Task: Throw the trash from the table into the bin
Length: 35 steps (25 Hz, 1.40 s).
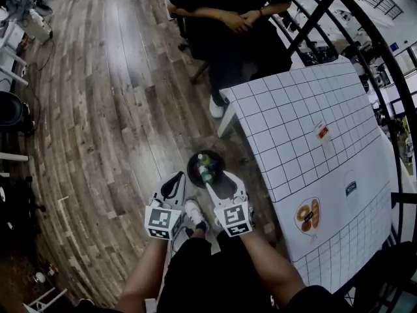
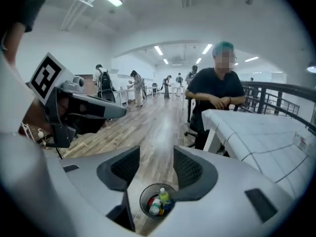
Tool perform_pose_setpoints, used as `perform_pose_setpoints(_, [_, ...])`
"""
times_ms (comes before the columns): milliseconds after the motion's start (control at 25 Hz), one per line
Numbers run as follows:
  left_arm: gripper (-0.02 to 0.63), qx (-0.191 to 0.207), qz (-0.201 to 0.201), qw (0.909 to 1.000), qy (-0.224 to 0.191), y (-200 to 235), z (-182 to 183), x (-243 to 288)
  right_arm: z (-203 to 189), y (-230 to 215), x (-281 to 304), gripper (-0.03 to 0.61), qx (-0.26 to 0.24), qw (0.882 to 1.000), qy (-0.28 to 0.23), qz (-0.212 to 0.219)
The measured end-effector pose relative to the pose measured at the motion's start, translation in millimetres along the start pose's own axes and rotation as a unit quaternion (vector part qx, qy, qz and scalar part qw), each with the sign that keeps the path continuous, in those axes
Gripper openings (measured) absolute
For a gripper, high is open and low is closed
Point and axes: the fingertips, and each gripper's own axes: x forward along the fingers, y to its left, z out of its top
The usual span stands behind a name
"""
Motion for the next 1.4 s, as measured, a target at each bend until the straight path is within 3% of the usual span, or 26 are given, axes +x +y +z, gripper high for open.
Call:
perform_pose_setpoints(400, [0.021,0.009,0.006,0.9987,-0.049,-1.6,54.5,-47.0,100.4,19.2,-51.9,0.037,-0.018,0.99,-0.139,-0.025])
perform_pose_setpoints(480, [0.021,0.013,0.006,0.9982,-0.057,-2.7,62.2,-57.7,117.8,24.9,-62.3,0.026,-0.01,0.986,-0.168,-0.017])
perform_pose_setpoints(640, [0.021,0.027,-0.003,0.9974,-0.067,-9.1,78.4,-77.4,141.9,43.4,-78.6,0.025,0.023,0.983,-0.18,0.02])
perform_pose_setpoints(880, [0.021,0.045,0.004,0.9942,-0.098,-12.5,110.4,-99.6,170.5,65.3,-92.5,0.025,-0.008,0.977,-0.207,0.055])
perform_pose_setpoints(1080, [0.021,0.048,-0.006,0.9921,-0.116,-7.5,130.4,-99.1,188.3,63.4,-90.1,0.025,-0.018,0.977,-0.21,0.046])
perform_pose_setpoints(1400, [0.021,0.054,-0.026,0.9893,-0.133,-15.0,148.5,-91.4,191.5,39.7,-99.2,0.025,-0.003,0.977,-0.214,-0.014])
